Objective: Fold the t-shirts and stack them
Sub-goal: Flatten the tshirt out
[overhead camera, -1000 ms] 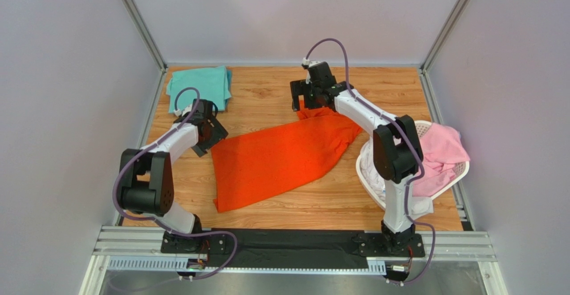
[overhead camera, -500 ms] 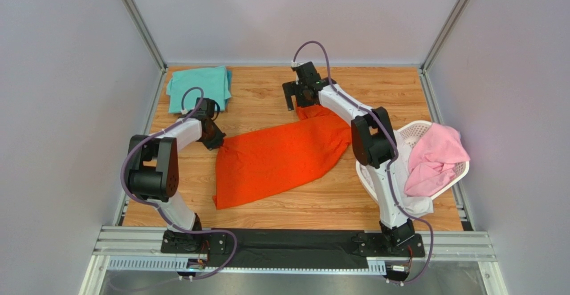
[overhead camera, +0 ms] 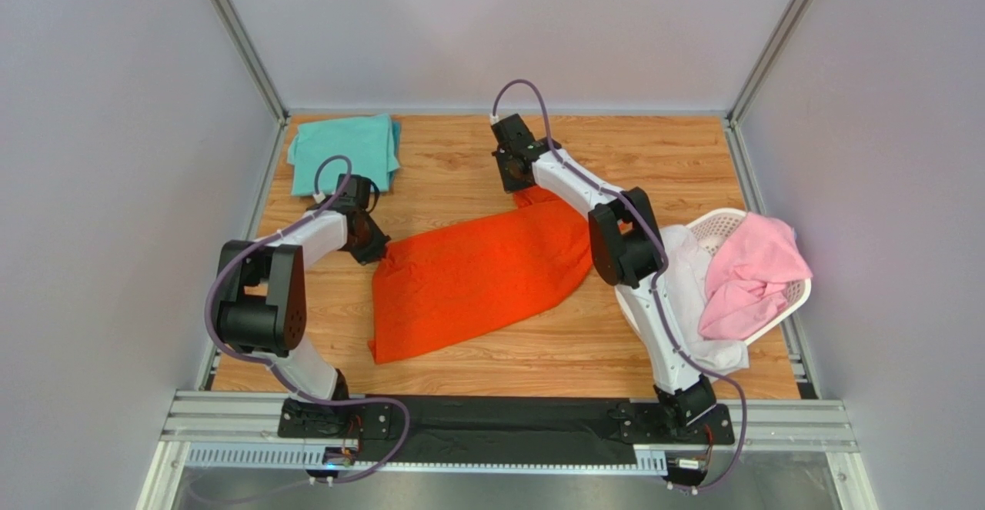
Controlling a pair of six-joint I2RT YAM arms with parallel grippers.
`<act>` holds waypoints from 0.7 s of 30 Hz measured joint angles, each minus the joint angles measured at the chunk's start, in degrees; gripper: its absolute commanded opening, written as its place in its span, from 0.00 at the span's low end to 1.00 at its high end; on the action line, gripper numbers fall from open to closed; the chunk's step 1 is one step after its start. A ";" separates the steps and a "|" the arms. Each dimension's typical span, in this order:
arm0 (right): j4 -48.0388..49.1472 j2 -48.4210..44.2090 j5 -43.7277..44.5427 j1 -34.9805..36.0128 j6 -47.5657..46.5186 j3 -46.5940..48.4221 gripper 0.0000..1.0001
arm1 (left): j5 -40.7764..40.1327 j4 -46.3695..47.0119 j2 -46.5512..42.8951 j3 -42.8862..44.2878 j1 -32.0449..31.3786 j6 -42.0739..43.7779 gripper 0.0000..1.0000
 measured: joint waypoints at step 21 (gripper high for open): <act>8.07 -47.50 12.00 -0.02 4.59 -29.66 0.00 | 0.92 -3.54 -42.18 -7.23 -0.07 1.73 0.00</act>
